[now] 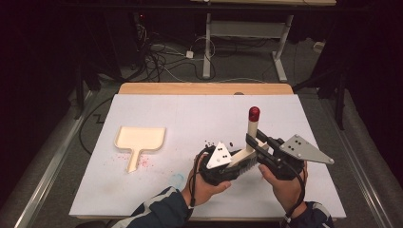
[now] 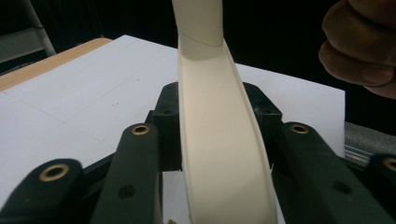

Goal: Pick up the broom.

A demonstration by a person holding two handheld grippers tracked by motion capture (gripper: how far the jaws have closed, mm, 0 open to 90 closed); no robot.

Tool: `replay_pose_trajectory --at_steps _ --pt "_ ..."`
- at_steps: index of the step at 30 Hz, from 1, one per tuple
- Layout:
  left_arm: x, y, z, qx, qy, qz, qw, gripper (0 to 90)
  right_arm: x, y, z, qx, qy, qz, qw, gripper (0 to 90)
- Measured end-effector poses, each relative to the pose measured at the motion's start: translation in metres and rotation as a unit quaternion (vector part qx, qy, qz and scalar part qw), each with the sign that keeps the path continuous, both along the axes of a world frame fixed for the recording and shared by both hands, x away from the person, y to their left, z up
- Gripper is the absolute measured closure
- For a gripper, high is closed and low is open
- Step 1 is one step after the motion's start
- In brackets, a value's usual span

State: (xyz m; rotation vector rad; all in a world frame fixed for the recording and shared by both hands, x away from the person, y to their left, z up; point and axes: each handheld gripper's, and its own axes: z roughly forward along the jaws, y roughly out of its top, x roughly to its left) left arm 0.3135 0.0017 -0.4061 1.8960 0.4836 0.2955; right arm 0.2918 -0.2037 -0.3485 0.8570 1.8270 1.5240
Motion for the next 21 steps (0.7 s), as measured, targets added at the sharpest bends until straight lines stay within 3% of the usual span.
replay_pose_trajectory --at_steps 3,6,9,11,14,17,18,19,21 --pt "0.001 0.010 0.004 0.011 -0.004 -0.018 0.9998 64.7 -0.001 -0.005 0.002 0.006 0.000 0.029 0.9995 69.5" --pt "0.001 0.019 0.006 0.015 -0.010 -0.031 0.9993 65.6 0.001 -0.011 0.005 0.010 0.016 0.074 0.9971 66.8" --pt "0.000 0.034 0.009 0.040 -0.016 -0.046 0.9980 65.6 0.001 -0.012 0.005 -0.006 0.025 0.100 0.9947 60.8" --pt "0.000 0.042 0.011 0.044 -0.016 -0.053 0.9975 65.6 0.003 -0.013 0.005 -0.016 0.027 0.121 0.9921 57.9" --pt "-0.002 0.050 0.014 0.057 -0.024 -0.060 0.9963 65.7 0.005 -0.013 0.003 -0.045 0.036 0.161 0.9852 51.7" --pt "-0.006 0.063 0.017 0.071 -0.029 -0.083 0.9936 65.7 0.007 -0.013 0.000 -0.078 0.045 0.209 0.9738 47.2" --pt "-0.008 0.067 0.017 0.077 -0.030 -0.091 0.9924 65.7 0.007 -0.013 0.000 -0.078 0.045 0.209 0.9738 47.2" --pt "-0.011 0.071 0.016 0.082 -0.031 -0.099 0.9912 65.6 0.009 -0.011 -0.005 -0.098 0.056 0.241 0.9640 45.1" --pt "-0.015 0.077 0.014 0.095 -0.027 -0.119 0.9880 65.6 0.012 -0.005 -0.012 -0.115 0.072 0.265 0.9545 42.9"
